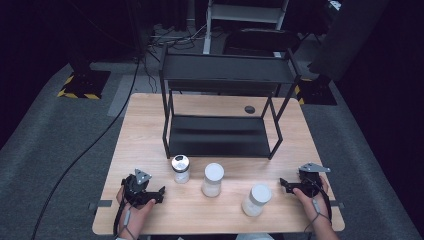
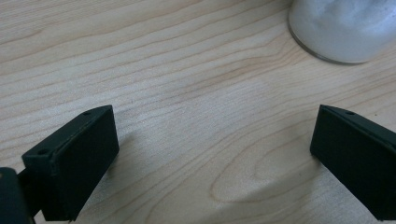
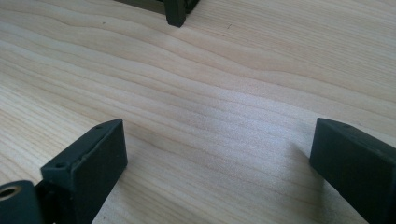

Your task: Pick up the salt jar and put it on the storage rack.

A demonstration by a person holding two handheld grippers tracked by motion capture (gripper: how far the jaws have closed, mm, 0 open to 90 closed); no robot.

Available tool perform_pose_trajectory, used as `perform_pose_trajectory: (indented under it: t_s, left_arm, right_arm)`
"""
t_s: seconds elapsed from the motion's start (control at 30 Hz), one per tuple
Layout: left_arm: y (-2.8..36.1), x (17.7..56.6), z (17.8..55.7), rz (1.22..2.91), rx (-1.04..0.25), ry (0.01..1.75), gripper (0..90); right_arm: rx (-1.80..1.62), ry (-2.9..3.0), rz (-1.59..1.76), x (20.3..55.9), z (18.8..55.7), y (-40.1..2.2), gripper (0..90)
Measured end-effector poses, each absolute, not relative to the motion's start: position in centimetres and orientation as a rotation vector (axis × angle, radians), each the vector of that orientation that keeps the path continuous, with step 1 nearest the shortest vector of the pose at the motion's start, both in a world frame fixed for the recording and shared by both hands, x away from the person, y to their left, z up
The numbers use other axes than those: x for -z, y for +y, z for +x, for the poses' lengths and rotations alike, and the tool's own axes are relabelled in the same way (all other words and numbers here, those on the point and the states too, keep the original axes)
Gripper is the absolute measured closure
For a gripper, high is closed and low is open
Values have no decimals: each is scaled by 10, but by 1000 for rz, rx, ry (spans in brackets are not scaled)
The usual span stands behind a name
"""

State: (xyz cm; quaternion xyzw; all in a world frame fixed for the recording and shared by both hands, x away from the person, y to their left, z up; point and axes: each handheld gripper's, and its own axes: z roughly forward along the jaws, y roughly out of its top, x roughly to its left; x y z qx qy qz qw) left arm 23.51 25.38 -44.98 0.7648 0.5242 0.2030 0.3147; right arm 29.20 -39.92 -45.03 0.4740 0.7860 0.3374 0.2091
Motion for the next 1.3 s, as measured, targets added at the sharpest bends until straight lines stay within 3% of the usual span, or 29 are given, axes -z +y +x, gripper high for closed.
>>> perform_pose_trajectory:
  t_s: [0.33, 0.87, 1.3]
  left_arm:
    - [268, 448, 237, 1994, -471, 1332, 49]
    - [266, 431, 211, 1877, -579, 1210, 60]
    - [266, 417, 202, 1801, -586, 1159, 65]
  right_arm:
    - [-938, 2186, 1318, 450, 292, -399, 37]
    - [-938, 2187, 1318, 450, 292, -399, 37]
    - [-938, 2187, 1318, 450, 292, -399, 36]
